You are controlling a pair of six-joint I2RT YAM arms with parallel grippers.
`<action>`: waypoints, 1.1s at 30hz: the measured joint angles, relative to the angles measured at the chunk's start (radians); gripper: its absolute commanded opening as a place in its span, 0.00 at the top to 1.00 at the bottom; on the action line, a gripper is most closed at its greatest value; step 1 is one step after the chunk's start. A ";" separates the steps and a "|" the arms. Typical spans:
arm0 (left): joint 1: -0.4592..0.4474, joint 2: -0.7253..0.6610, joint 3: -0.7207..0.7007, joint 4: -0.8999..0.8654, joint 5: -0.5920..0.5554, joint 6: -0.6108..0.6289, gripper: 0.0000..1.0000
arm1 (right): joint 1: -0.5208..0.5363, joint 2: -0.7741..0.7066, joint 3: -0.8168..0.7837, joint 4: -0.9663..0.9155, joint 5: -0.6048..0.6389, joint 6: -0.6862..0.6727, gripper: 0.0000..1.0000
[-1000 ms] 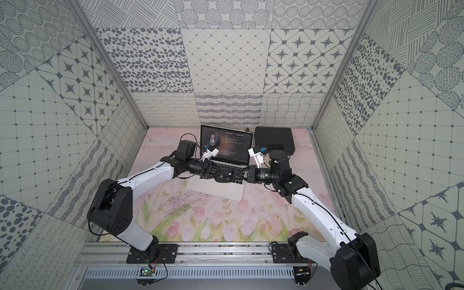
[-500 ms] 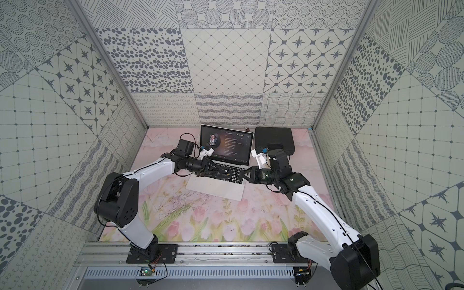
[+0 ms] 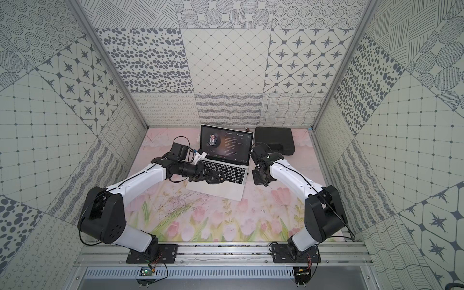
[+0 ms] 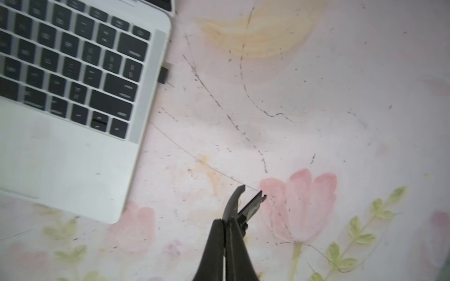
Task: Remove the wireless mouse receiver from the laptop
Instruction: Place the lid at the center of the board, then place the mouse at the center of the board.
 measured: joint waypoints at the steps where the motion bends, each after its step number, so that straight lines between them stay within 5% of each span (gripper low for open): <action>1: 0.000 -0.002 -0.006 -0.002 -0.005 0.001 1.00 | 0.005 0.031 0.007 -0.012 0.040 -0.013 1.00; 10: 0.000 -0.010 -0.029 -0.010 -0.028 0.011 1.00 | 0.148 0.274 0.034 0.017 0.320 -0.221 1.00; 20: 0.003 -0.014 -0.030 -0.030 -0.043 0.031 1.00 | 0.257 0.327 -0.006 0.132 0.423 -0.394 1.00; 22: 0.004 -0.014 -0.031 -0.032 -0.043 0.035 1.00 | 0.256 0.328 -0.022 0.145 0.439 -0.413 0.90; 28: 0.011 -0.017 -0.031 -0.038 -0.043 0.038 1.00 | 0.251 0.334 -0.030 0.151 0.518 -0.438 0.35; 33: 0.015 -0.021 -0.032 -0.038 -0.042 0.039 1.00 | 0.249 0.299 -0.021 0.137 0.489 -0.396 0.26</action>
